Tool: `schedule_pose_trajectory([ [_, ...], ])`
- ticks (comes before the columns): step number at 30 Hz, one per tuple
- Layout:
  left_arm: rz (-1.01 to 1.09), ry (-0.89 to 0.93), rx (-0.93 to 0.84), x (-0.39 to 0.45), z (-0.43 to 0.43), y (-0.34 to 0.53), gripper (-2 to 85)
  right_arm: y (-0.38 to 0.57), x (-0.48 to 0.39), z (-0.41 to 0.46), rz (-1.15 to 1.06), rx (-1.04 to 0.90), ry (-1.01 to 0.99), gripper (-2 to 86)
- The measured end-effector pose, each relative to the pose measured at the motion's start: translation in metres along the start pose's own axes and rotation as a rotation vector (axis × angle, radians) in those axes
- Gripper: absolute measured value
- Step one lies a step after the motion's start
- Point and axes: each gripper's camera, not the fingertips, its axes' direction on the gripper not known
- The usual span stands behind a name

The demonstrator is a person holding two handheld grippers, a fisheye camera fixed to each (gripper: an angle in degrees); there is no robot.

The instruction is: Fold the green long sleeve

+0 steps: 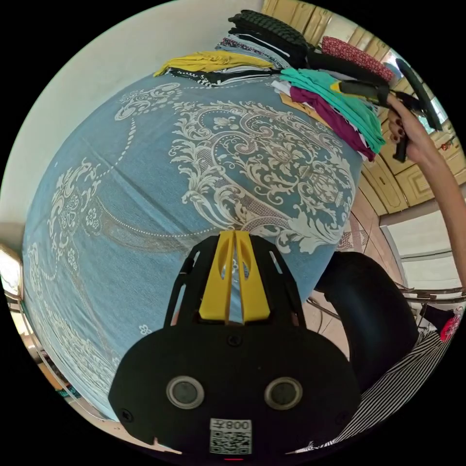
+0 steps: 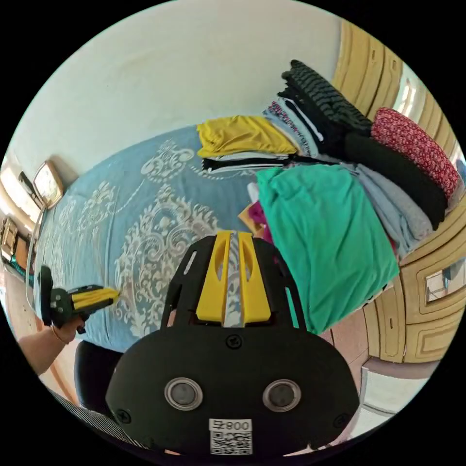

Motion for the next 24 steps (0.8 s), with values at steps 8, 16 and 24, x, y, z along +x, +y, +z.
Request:
schedule_pose_trajectory([
  [8, -0.022, 0.073, 0.014, -0.022, 0.009, 0.032, 0.3, -0.127, 0.140, -0.032, 0.127, 0.018, 0.040, 8.6],
  [16, -0.037, 0.026, 0.027, -0.032, 0.016, 0.066, 0.3, -0.171, 0.176, -0.042, 0.103, -0.034, 0.141, 8.3],
  [24, -0.146, 0.246, 0.086, -0.066, 0.015, 0.110, 0.2, -0.184, 0.258, -0.142, 0.160, 0.028, 0.012, 1.0],
])
